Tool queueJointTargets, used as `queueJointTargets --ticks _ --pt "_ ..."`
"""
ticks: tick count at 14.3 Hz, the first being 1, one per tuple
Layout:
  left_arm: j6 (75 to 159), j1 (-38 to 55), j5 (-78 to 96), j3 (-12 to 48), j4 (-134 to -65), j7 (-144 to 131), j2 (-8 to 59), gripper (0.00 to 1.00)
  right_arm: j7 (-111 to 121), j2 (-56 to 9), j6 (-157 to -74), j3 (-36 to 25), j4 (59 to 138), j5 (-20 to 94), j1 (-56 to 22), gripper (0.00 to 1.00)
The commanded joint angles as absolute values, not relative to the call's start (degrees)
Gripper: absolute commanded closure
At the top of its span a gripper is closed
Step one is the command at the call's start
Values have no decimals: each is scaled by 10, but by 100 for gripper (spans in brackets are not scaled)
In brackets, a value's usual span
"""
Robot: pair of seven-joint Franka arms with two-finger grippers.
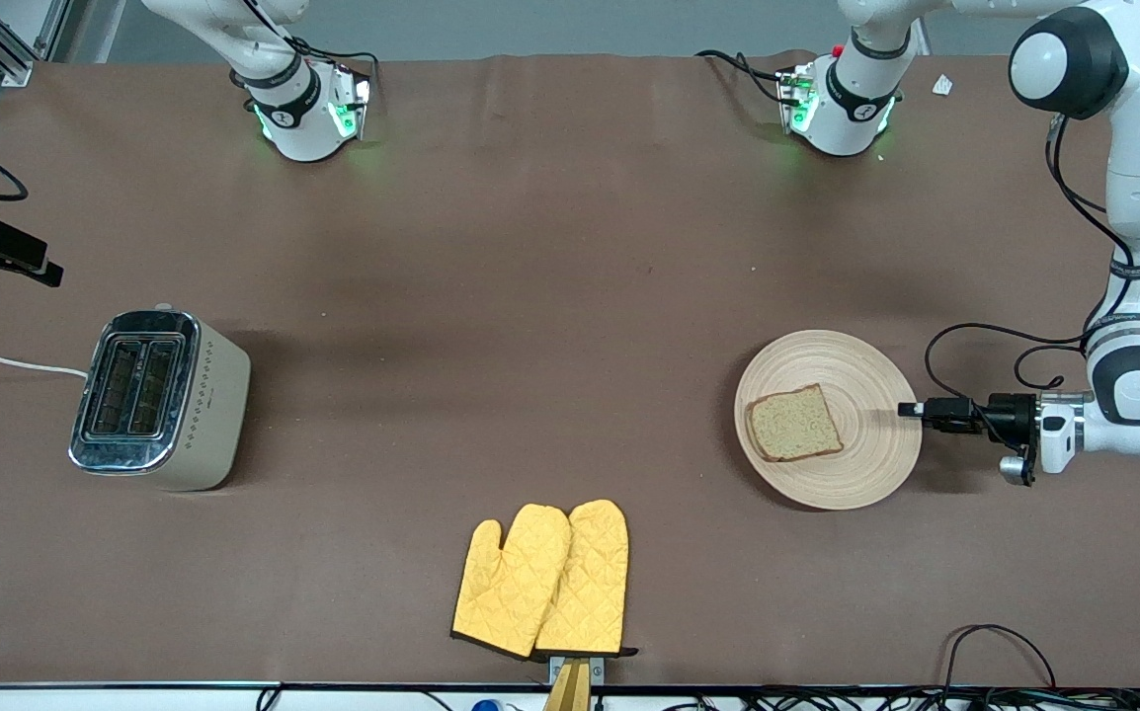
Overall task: Move plate and put bread in toaster
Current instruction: 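Push the wooden plate with the left gripper toward the toaster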
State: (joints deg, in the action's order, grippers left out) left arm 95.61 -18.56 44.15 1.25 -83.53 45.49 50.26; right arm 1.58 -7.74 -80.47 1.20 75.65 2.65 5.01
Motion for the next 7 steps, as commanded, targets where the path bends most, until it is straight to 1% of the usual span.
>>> queueJointTargets --ticks 1,3,7 --pt "956 -192 466 13 -830 468 511 97 19 -73 -803 12 760 33 52 0" --pt "956 -193 466 13 -830 468 512 100 19 -73 -803 12 760 33 52 0" --pt "952 -192 468 23 -829 465 502 100 19 -73 -803 12 760 33 53 0"
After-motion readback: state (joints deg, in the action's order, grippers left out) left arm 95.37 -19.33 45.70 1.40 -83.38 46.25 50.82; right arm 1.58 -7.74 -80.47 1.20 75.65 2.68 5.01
